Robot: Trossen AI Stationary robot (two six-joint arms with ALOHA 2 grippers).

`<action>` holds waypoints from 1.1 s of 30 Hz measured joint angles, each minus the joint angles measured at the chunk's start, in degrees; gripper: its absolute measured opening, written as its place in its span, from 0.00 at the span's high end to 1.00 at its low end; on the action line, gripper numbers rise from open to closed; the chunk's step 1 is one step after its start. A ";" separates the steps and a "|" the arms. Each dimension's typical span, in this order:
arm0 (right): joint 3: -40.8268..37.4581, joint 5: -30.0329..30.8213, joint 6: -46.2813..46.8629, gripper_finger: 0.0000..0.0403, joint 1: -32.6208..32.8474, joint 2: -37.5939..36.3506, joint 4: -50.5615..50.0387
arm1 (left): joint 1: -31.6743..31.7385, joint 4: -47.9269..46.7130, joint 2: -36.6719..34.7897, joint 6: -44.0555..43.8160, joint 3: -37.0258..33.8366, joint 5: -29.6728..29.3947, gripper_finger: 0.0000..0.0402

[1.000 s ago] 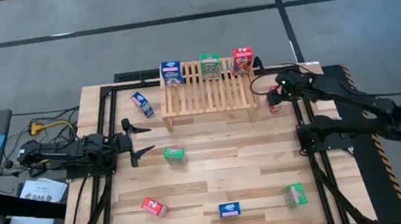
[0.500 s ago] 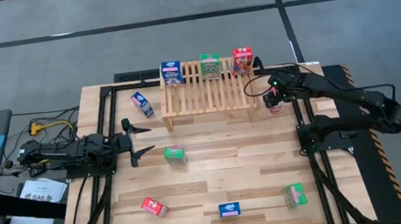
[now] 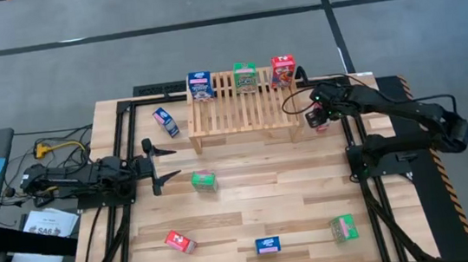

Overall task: Stack cereal on shelf
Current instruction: Put the top red cereal box on the shelf aligned with the other red cereal box

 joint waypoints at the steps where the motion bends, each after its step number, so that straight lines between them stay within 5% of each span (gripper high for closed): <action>1: 0.00 0.00 0.00 0.51 0.00 -0.17 0.01 | 0.01 0.00 0.01 0.03 -0.02 0.00 0.24; 7: 0.00 -0.12 -1.31 0.60 0.07 -1.17 -0.12 | -0.02 0.00 0.00 0.02 0.00 0.00 0.24; 14: 3.74 -0.45 -1.69 0.57 0.92 -1.45 -7.25 | 0.00 0.00 0.00 -0.01 0.00 0.00 0.24; 33: 27.85 0.15 -4.60 0.59 7.54 -1.45 -24.95 | 0.00 0.00 0.01 0.00 0.00 0.00 0.24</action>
